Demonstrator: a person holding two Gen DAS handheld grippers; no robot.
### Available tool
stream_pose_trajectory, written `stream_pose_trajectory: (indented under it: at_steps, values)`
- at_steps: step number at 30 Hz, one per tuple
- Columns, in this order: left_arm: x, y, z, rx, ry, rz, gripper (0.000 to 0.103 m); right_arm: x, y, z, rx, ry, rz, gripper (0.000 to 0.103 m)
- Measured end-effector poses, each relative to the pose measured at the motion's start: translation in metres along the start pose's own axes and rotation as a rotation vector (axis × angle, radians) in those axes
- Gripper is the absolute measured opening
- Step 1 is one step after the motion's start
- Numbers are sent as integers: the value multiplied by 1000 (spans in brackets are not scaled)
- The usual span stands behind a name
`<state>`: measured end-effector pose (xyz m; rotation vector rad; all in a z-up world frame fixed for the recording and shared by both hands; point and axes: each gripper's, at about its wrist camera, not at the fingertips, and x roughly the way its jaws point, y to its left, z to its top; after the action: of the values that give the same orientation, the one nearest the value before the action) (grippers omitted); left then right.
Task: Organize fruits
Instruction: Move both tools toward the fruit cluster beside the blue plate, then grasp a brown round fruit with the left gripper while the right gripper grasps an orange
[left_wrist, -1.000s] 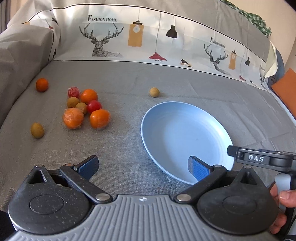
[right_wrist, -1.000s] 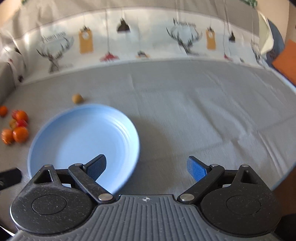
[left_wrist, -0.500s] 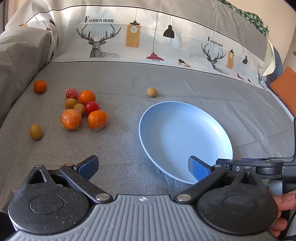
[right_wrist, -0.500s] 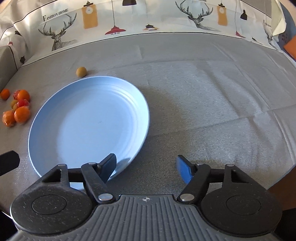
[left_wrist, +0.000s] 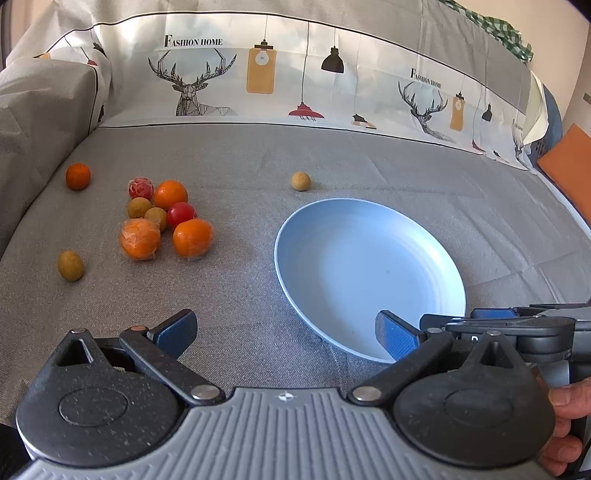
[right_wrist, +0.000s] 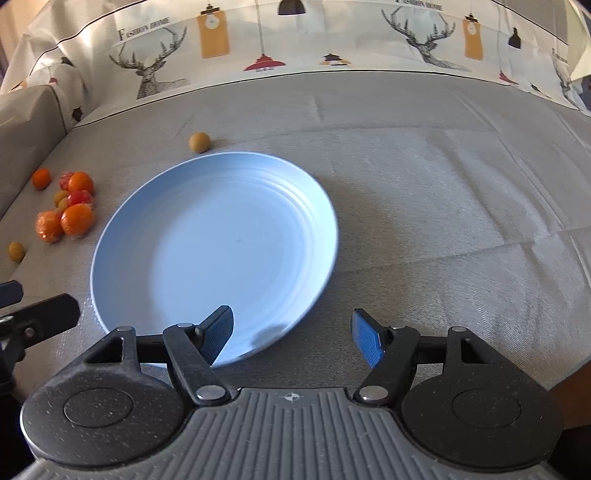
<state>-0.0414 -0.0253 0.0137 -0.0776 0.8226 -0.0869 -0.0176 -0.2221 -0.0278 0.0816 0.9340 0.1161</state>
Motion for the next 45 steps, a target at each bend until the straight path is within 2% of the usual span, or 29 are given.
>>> stream_pose_trajectory:
  at_steps: [11,18,22,26,28,31,33,34,35,36,38,39,40,43,45]
  values:
    - [0,0,0,0,-1,-1,103,-1,7,-1,-28,-13,23,71]
    - [-9,1,3,7,-42,-29,102,-13,2,2,-32,-91,-37,69]
    - [-17,9,8,-21,-54,-57,102,-20,-2,4,-19,-132,-41,69]
    - [-30,19,22,-12,-61,-90,95,-27,-5,8,-8,-167,-24,69]
    - [-39,22,33,43,-89,-108,90,-30,-4,9,-6,-182,-14,69]
    - [-52,25,48,180,-145,-100,77,-34,-2,11,-11,-200,5,69]
    - [-56,33,54,253,-177,-93,58,-35,0,11,-18,-208,13,70]
    - [-55,39,56,276,-183,-85,52,-36,1,12,-22,-212,18,70]
    - [-53,46,56,279,-180,-74,38,-36,2,12,-24,-216,23,70]
    - [-48,55,54,265,-169,-68,21,-37,2,12,-24,-221,31,70]
    - [-34,80,52,151,-107,-95,10,-39,4,13,-24,-233,48,69]
    - [-35,92,56,83,-115,-112,10,-40,5,13,-25,-237,59,68]
    - [-35,103,58,14,-125,-128,10,-41,6,13,-29,-242,71,61]
    - [-32,119,60,-88,-117,-113,10,-43,10,14,-41,-252,107,43]
    - [-29,124,63,-120,-110,-92,10,-43,13,16,-52,-259,134,37]
